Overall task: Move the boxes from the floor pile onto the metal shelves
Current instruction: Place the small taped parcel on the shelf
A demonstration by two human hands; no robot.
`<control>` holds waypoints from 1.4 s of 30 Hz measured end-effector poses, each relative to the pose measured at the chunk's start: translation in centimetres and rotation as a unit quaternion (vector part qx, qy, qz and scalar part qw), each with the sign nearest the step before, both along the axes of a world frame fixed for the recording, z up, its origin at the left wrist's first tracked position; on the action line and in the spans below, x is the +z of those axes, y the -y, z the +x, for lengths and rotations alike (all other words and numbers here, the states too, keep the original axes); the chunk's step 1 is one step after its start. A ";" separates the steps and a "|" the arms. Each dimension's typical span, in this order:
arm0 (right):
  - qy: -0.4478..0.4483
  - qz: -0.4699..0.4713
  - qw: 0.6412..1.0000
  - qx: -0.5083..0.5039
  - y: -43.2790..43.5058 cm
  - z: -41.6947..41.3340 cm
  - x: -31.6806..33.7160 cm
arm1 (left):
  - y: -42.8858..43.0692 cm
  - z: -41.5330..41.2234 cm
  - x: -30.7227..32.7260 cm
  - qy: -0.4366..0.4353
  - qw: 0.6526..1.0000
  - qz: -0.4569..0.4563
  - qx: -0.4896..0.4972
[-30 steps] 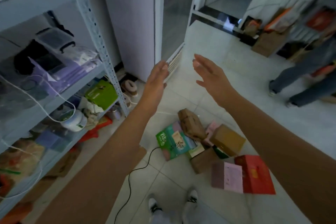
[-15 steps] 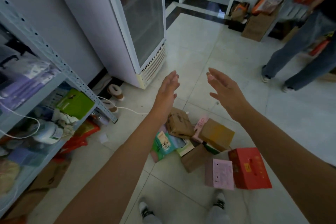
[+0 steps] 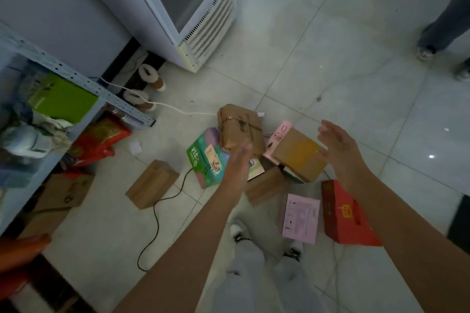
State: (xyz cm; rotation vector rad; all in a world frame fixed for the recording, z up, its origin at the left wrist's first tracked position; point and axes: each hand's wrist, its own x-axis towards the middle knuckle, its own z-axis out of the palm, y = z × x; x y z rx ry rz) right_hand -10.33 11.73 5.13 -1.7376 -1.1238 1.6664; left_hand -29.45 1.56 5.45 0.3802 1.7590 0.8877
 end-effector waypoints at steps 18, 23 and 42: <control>0.139 -0.126 0.971 -0.150 -3.1 10.7 -42.7 | -9.6 6.7 -39.9 -0.054 0.992 -0.053 -0.098; 0.088 -0.154 0.967 -0.182 -4.4 10.5 -45.5 | -13.2 5.7 -43.2 -0.078 0.990 -0.076 -0.084; -0.077 -0.158 0.964 -0.198 -8.1 7.9 -37.0 | -11.9 4.3 -37.2 0.216 0.968 -0.091 0.086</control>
